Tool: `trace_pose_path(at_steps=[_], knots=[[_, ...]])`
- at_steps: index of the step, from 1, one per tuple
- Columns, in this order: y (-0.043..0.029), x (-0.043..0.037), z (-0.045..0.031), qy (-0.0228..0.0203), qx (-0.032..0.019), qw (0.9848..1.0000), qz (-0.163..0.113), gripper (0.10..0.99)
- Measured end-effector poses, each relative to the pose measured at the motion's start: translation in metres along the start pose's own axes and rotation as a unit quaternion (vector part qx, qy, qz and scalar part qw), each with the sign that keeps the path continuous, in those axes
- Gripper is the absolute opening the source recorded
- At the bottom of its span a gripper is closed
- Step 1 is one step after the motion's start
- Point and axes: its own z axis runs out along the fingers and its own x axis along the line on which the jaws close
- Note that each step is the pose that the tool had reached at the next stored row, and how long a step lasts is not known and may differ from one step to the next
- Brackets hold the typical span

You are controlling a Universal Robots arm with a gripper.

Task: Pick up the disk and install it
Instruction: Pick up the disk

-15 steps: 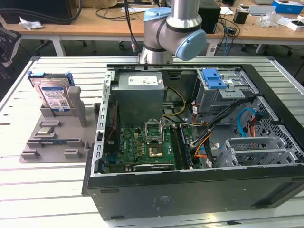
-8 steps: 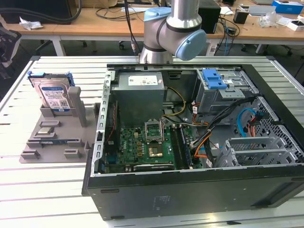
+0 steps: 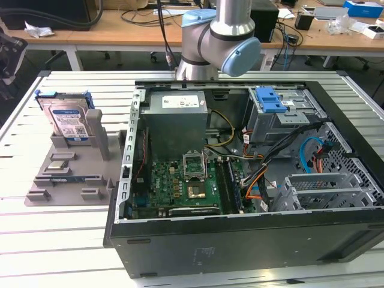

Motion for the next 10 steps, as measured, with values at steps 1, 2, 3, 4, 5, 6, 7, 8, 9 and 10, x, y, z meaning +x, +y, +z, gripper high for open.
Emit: trace_pose_path(at_steps=[1,2,3,4,5,6,7,8,9,10], knots=[[0.0000,0.0000,0.0000,0.0003,-0.0001,1.0000,-0.006,0.106],[0.0000,0.0000,0.0000,0.0005,-0.0003,0.9999,-0.011,0.106],[0.0000,0.0000,0.0000,0.0007,-0.0004,0.9999,-0.016,0.106],[0.0000,0.0000,0.0000,0.0010,-0.0005,0.9997,-0.023,0.106],[0.0000,0.0000,0.0000,0.0016,-0.0008,0.9994,-0.034,0.106],[0.0000,0.0000,0.0000,0.0018,-0.0010,0.9992,-0.040,0.106],[0.0000,0.0000,0.0000,0.0020,-0.0010,0.9991,-0.043,0.106],[0.0000,0.0000,0.0000,0.0021,-0.0011,0.9989,-0.046,0.106],[0.0000,0.0000,0.0000,0.0023,-0.0012,0.9987,-0.051,0.106],[0.0000,0.0000,0.0000,0.0026,-0.0014,0.9983,-0.059,0.106]])
